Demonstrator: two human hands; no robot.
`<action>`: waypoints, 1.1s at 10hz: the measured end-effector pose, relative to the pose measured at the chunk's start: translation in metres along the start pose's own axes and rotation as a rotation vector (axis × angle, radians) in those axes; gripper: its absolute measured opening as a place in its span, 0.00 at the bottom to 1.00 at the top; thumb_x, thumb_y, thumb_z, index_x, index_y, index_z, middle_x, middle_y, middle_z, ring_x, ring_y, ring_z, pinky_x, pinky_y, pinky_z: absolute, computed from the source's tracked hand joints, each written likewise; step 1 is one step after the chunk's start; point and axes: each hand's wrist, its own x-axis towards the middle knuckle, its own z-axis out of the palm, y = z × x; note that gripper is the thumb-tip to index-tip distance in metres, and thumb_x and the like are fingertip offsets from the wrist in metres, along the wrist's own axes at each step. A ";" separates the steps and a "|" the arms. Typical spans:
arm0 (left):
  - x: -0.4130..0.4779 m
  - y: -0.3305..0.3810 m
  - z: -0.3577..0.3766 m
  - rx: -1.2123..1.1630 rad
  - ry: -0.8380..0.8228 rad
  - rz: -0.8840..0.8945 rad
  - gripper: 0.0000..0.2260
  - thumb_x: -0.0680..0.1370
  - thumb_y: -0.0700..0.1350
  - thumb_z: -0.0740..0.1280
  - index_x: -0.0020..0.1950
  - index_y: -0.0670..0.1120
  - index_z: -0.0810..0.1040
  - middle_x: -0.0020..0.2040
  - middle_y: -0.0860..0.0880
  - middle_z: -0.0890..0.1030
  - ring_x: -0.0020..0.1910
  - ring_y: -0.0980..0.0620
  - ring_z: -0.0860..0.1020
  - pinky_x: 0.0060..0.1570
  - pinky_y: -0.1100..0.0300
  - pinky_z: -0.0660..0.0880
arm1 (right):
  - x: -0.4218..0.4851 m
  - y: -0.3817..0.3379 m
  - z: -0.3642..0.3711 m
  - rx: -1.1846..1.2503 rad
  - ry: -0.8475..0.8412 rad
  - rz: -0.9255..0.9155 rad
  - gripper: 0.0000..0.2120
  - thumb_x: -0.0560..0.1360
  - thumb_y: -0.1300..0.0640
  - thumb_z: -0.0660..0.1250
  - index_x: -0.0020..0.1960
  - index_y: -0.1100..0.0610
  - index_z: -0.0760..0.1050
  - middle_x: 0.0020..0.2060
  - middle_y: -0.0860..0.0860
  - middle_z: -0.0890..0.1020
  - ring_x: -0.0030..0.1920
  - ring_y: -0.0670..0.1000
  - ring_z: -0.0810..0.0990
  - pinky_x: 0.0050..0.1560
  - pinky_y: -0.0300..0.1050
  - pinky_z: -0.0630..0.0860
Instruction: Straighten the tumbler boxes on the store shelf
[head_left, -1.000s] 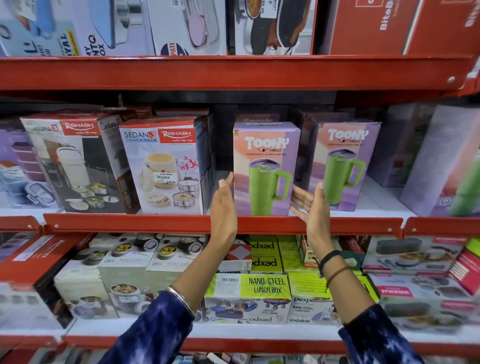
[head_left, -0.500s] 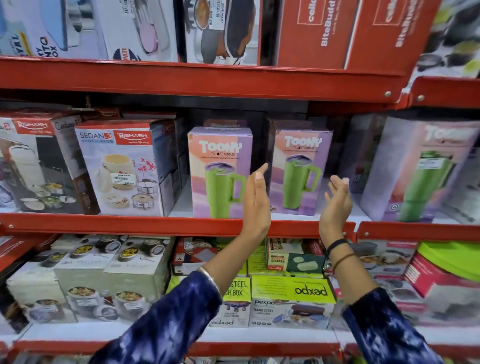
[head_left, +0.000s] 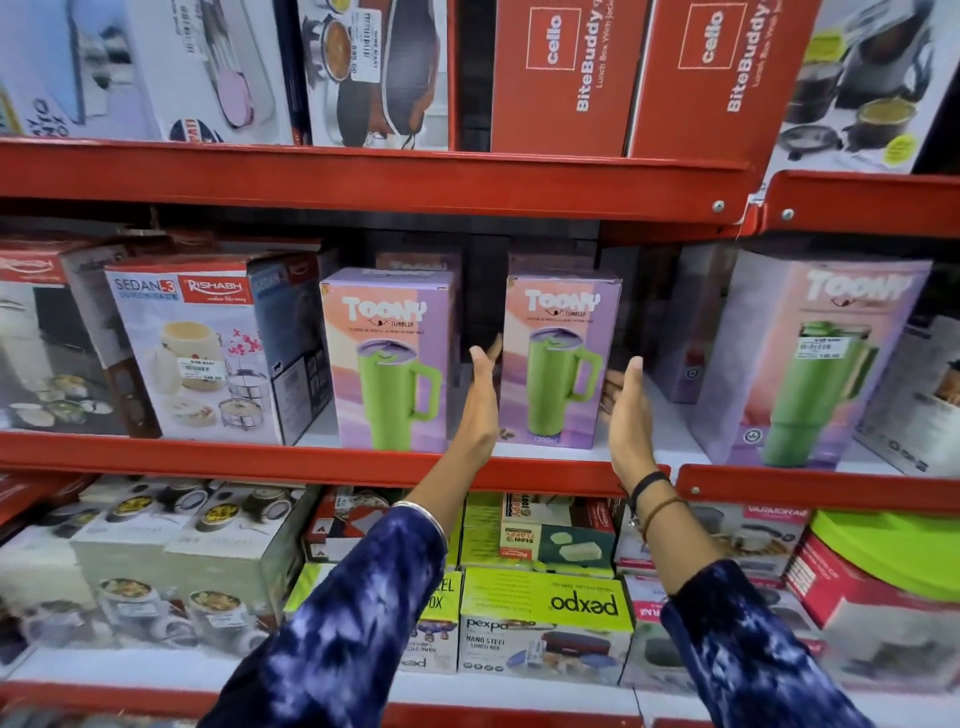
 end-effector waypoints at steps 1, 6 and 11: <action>-0.008 0.003 -0.001 0.039 -0.005 0.006 0.32 0.75 0.68 0.37 0.75 0.60 0.59 0.80 0.50 0.55 0.78 0.43 0.53 0.72 0.32 0.54 | -0.011 -0.009 -0.004 0.005 0.011 0.015 0.47 0.65 0.22 0.49 0.67 0.56 0.72 0.66 0.56 0.76 0.66 0.55 0.74 0.69 0.58 0.69; -0.052 0.011 -0.004 0.032 -0.034 -0.011 0.29 0.77 0.66 0.38 0.75 0.60 0.58 0.80 0.50 0.53 0.79 0.44 0.52 0.73 0.33 0.52 | -0.052 -0.009 -0.021 0.076 -0.004 -0.054 0.36 0.74 0.32 0.50 0.65 0.58 0.74 0.63 0.56 0.78 0.63 0.54 0.77 0.66 0.53 0.72; -0.049 0.038 -0.026 0.210 -0.004 0.304 0.35 0.71 0.73 0.48 0.74 0.59 0.61 0.76 0.52 0.65 0.71 0.52 0.68 0.73 0.48 0.61 | -0.085 -0.031 -0.015 -0.137 0.098 -0.393 0.25 0.81 0.47 0.49 0.74 0.57 0.62 0.76 0.51 0.63 0.74 0.46 0.61 0.75 0.45 0.57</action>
